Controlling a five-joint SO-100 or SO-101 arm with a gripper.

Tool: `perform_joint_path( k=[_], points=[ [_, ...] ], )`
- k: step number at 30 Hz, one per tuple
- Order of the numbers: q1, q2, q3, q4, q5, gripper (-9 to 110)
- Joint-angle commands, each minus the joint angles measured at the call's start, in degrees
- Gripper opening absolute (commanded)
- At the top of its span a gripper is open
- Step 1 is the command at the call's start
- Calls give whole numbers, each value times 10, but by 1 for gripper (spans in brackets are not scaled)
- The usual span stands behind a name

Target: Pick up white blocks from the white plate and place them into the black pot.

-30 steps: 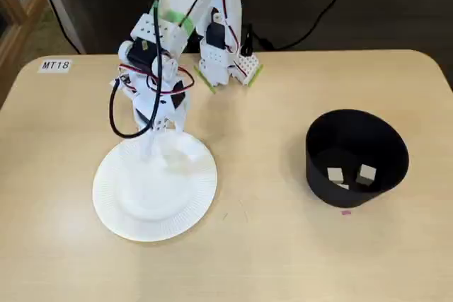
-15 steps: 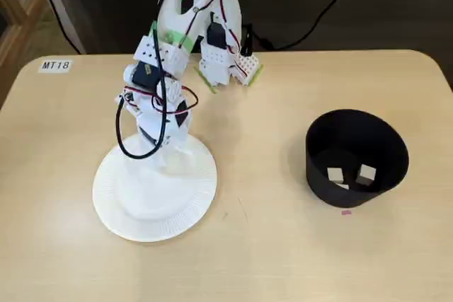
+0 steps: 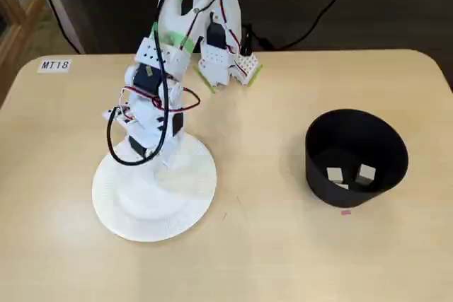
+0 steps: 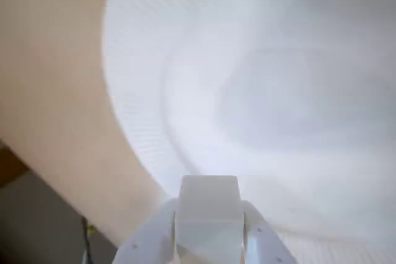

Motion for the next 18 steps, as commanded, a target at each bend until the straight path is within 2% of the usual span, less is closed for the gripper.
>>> perform_joint_path(
  k=[1, 9, 13, 18],
  points=[
    [-75, 91, -21, -76, -4, -2],
    [-325, 233, -27, -165, -28, -2],
    [-448, 243, -26, -172, -62, -2],
    [-541, 225, 26, -208, -127, -2]
  ],
)
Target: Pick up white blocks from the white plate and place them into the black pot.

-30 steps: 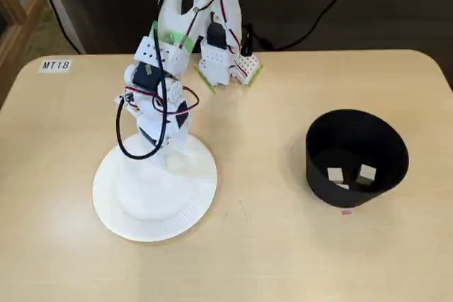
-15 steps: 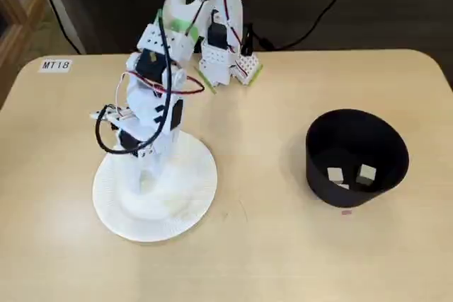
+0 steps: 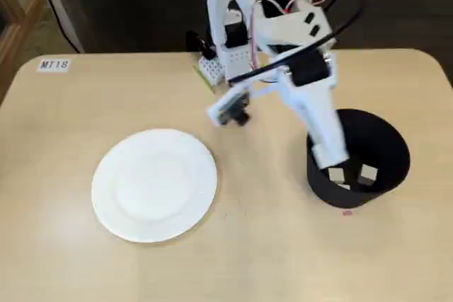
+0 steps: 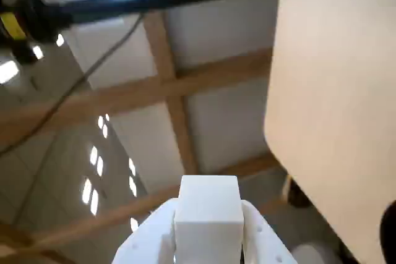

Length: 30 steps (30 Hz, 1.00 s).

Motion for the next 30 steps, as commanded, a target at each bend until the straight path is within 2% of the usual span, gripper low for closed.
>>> perform_joint_path(
  k=[1, 11, 16, 19, 23, 27, 28, 30],
  points=[
    [-47, 9, 40, -45, -25, -2],
    [-64, 61, 187, -64, -47, -2],
    [-75, 76, 210, -64, -43, -1],
    [-81, 86, 213, -59, -66, 24],
    [-80, 109, 213, -38, -79, 33],
    [-75, 137, 213, -19, -84, 28],
    [-74, 144, 213, -18, -84, 21],
    [-66, 165, 211, -18, -74, 0]
  ],
)
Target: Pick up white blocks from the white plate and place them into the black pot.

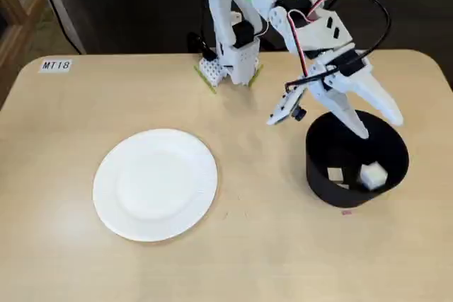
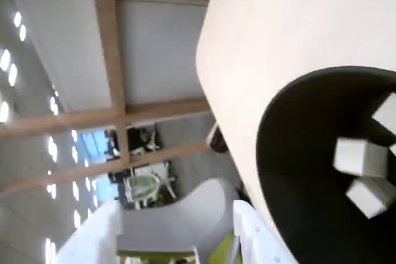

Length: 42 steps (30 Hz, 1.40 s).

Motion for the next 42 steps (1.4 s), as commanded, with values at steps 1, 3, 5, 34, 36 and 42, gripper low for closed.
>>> perform_joint_path(
  k=[1, 3, 5, 34, 36, 42],
  points=[
    [16, 52, -10, 8, 4, -2],
    [42, 74, -45, 52, 3, -2],
    [89, 76, -123, 149, -4, -2],
    [347, 620, 354, 402, -9, -2],
    [350, 620, 374, 402, -17, -2],
    [352, 620, 430, 385, -31, -2]
  ],
)
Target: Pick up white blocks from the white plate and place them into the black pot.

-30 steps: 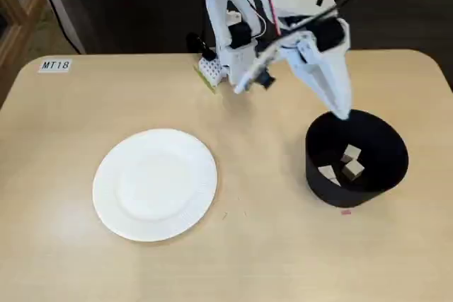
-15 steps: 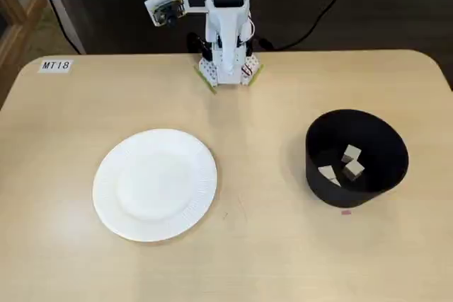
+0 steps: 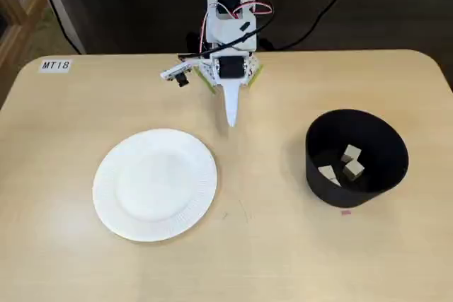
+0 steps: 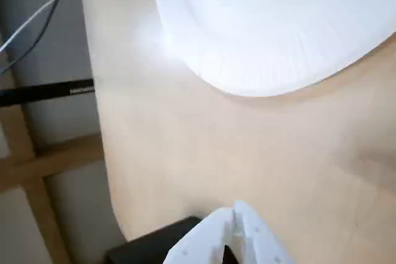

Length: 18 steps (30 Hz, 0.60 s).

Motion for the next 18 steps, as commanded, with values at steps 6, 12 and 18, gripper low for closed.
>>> perform_joint_path(
  k=[6, 12, 18],
  points=[
    [7, 4, 54, -47, -10, -2],
    [11, 4, 54, -49, -2, -2],
    [11, 4, 55, -53, -1, 3]
  ],
)
